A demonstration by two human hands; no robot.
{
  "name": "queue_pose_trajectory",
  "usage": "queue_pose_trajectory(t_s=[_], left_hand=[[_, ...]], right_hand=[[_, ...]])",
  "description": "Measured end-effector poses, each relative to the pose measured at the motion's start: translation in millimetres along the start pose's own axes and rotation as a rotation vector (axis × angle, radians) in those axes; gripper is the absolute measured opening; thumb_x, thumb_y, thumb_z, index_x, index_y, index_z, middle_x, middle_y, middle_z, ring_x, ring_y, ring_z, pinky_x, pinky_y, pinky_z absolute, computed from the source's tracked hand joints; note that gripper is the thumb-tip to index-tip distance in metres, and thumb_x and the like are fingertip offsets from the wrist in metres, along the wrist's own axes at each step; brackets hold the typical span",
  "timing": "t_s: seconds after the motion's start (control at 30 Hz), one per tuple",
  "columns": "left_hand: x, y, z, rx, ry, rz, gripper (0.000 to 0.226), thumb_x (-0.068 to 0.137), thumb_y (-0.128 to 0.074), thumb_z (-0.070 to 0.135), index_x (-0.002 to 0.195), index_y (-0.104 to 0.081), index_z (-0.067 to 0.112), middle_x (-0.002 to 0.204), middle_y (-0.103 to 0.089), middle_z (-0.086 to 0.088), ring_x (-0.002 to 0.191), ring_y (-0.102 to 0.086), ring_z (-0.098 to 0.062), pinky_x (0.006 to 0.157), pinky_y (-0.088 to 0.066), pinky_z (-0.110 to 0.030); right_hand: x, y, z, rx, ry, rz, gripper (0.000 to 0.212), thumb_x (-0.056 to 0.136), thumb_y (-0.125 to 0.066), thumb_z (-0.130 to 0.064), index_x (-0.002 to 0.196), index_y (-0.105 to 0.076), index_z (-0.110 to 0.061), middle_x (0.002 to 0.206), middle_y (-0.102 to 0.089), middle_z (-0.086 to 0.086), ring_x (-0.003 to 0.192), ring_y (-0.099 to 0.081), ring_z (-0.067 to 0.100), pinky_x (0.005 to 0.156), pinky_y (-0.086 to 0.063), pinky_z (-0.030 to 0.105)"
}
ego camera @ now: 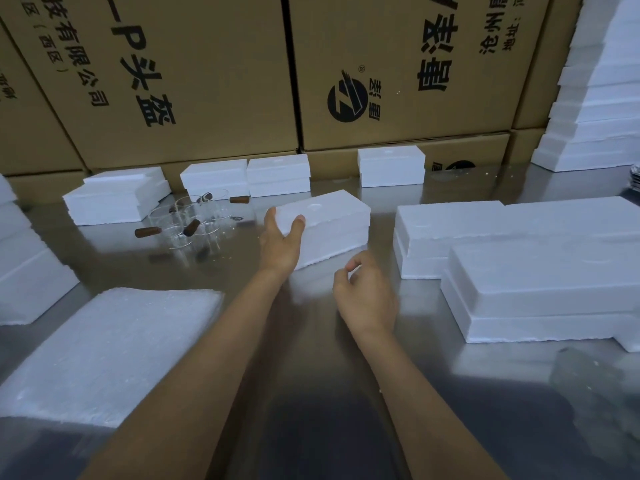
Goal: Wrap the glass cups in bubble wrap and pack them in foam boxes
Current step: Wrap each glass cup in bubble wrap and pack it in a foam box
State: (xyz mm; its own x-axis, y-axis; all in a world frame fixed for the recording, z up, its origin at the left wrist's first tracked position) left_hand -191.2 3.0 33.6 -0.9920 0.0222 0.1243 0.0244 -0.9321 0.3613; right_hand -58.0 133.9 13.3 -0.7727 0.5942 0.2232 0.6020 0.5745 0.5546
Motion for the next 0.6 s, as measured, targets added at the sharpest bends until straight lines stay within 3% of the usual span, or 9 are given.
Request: queue_pose_trajectory(t_s=[0.23, 0.33, 0.4, 0.47, 0.6], left_hand=[[37, -77, 25, 0.037, 0.062, -0.171, 0.069, 0.102, -0.039, 0.056, 0.159, -0.007, 0.034, 0.16, -0.029, -0.014, 0.144, -0.034, -0.036, 0.115, -0.028, -0.045], [41, -119, 43, 0.002, 0.06, -0.311, 0.069, 0.103, -0.038, 0.053, 0.16, -0.004, 0.034, 0.165, -0.021, -0.006, 0.149, -0.026, -0.031, 0.117, -0.023, -0.042], [41, -143, 53, -0.068, 0.07, -0.418, 0.068, 0.104, -0.039, 0.048, 0.16, -0.003, 0.033, 0.165, -0.019, 0.0, 0.148, -0.025, -0.026, 0.109, -0.026, -0.036], [43, -159, 63, -0.124, 0.103, -0.474, 0.067, 0.104, -0.043, 0.042, 0.16, -0.007, 0.033, 0.161, -0.028, 0.001, 0.141, -0.034, -0.023, 0.1, -0.03, -0.032], [48, -170, 80, -0.112, 0.199, -0.587, 0.05, 0.096, -0.061, 0.035, 0.14, -0.037, 0.035, 0.134, -0.053, -0.003, 0.117, -0.057, -0.027, 0.1, -0.051, -0.044]], right_hand=[[12, 1, 7, 0.064, -0.031, -0.02, 0.005, 0.093, -0.05, -0.029, 0.092, -0.052, -0.025, 0.075, -0.057, -0.01, 0.065, -0.047, 0.011, 0.051, -0.027, 0.019], [13, 3, 9, 0.104, -0.029, -0.017, 0.004, 0.093, -0.05, -0.029, 0.09, -0.05, -0.027, 0.076, -0.056, -0.012, 0.065, -0.046, 0.008, 0.051, -0.026, 0.018], [14, 4, 10, 0.128, -0.033, -0.024, 0.005, 0.094, -0.05, -0.028, 0.089, -0.05, -0.029, 0.079, -0.057, -0.012, 0.07, -0.048, 0.01, 0.053, -0.028, 0.022], [16, 5, 11, 0.156, -0.039, -0.024, 0.006, 0.094, -0.05, -0.027, 0.088, -0.05, -0.029, 0.075, -0.054, -0.013, 0.071, -0.048, 0.011, 0.054, -0.03, 0.027], [19, 6, 14, 0.207, -0.061, -0.011, 0.009, 0.094, -0.049, -0.022, 0.086, -0.05, -0.026, 0.067, -0.049, -0.013, 0.073, -0.051, 0.016, 0.061, -0.033, 0.03]])
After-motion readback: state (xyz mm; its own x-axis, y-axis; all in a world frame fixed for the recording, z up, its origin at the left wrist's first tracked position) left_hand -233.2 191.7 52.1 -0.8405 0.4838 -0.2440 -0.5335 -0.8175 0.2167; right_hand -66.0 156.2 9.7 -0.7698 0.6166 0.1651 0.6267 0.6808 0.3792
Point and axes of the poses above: each hand's wrist, its own x-axis towards the middle knuckle, its own y-axis out of the back of the hand, z = x × y, the point moved 6 cm from there along x, towards the middle knuckle
